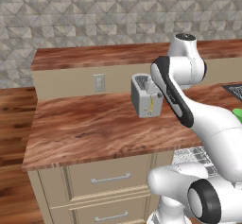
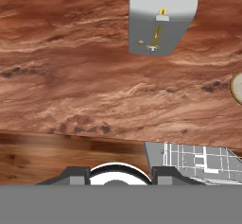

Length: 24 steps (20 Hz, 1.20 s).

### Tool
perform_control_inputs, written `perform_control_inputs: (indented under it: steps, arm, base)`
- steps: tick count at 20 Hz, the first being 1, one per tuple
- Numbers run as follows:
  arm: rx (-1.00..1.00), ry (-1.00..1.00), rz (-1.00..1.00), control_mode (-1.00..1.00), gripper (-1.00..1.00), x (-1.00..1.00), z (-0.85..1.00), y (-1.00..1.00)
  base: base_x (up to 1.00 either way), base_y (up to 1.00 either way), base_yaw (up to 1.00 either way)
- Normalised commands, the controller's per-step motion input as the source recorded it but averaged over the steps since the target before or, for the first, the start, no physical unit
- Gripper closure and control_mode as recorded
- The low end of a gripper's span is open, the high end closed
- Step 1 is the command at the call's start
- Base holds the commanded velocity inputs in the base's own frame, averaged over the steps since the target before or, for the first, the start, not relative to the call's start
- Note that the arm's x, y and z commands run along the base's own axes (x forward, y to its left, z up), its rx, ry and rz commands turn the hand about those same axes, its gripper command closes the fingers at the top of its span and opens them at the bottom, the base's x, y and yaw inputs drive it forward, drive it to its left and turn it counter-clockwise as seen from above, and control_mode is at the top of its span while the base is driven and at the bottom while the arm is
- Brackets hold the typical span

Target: Pick up the cup and bowl from the counter, place them in the dishwasher, and close the dishwasher door.

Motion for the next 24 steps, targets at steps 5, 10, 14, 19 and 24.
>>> perform_control_inputs:
  steps: [5, 10, 14, 19, 24]
  arm:
    - [0.0, 0.0, 0.0, -1.0, -1.0, 0.0, 0.0, -0.12]
    - [0.0, 0.0, 0.0, -1.0, -1.0, 0.0, 0.0, -0.26]
    - [0.0, 0.0, 0.0, -1.0, -1.0, 0.0, -0.01, -0.29]
    - [0.0, 0.0, 0.0, -1.0, -1.0, 0.0, 0.0, -0.32]
    - [0.0, 0.0, 0.0, -1.0, -1.0, 0.0, -0.01, -0.34]
  base:
    - [0.0, 0.0, 0.0]
    - [0.0, 0.0, 0.0]
    - [0.0, 0.0, 0.0]
    - [0.0, 0.0, 0.0]
    - [0.0, 0.0, 0.0]
